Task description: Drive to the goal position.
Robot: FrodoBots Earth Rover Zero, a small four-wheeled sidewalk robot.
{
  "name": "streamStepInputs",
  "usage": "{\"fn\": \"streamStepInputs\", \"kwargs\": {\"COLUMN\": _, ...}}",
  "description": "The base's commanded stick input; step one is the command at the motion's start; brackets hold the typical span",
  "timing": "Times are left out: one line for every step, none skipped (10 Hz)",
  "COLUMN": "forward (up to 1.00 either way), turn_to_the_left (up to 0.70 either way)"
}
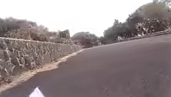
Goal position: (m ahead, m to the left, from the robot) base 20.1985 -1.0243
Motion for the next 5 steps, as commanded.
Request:
{"fn": "streamStepInputs", "kwargs": {"forward": 0.50, "turn_to_the_left": 0.00}}
{"fn": "streamStepInputs", "kwargs": {"forward": 0.50, "turn_to_the_left": -0.03}}
{"fn": "streamStepInputs", "kwargs": {"forward": 0.50, "turn_to_the_left": -0.21}}
{"fn": "streamStepInputs", "kwargs": {"forward": 0.50, "turn_to_the_left": -0.39}}
{"fn": "streamStepInputs", "kwargs": {"forward": 0.50, "turn_to_the_left": -0.50}}
